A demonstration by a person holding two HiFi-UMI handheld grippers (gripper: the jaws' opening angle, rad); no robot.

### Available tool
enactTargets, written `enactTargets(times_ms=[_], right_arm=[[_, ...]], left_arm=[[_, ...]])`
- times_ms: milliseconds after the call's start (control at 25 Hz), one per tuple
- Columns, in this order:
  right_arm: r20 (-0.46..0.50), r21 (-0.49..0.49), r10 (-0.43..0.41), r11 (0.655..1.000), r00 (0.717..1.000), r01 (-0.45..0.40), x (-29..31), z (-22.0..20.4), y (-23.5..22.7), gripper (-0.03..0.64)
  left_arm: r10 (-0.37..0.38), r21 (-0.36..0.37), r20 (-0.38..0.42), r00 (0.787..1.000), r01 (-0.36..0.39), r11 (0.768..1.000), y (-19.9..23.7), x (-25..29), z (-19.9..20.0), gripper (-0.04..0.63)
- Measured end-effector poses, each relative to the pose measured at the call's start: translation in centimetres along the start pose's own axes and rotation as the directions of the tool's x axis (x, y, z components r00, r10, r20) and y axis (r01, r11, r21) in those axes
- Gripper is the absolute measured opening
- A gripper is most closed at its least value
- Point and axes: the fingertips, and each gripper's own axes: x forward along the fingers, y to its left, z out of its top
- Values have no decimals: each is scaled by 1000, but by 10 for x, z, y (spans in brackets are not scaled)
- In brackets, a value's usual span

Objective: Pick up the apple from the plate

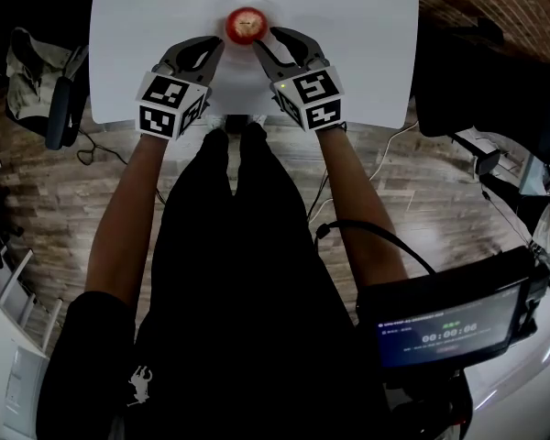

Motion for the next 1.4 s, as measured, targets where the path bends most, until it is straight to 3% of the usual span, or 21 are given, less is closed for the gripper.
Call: enactTargets(times_ms=[200,520,680,1400], right_arm=[[-28,-34,6,999,1000,-7,11,-6,5,219],[-52,-66,-5,998,999,2,22,-13,7,256],[-60,-85,-20,996,998,15,25,-16,4,311],[-88,-150,-38,988,995,24,53,-15,-1,391]], left_arm=[[-4,6,-25,1000,4,1000,3,0,-9,8],[3,5,-23,1000,-3,1000,8,-2,-12,8],[6,1,-23,1000,-6,1000,9,-4,-13,8],[25,-16,-26,999,-25,1000,18,-8,-15,8]])
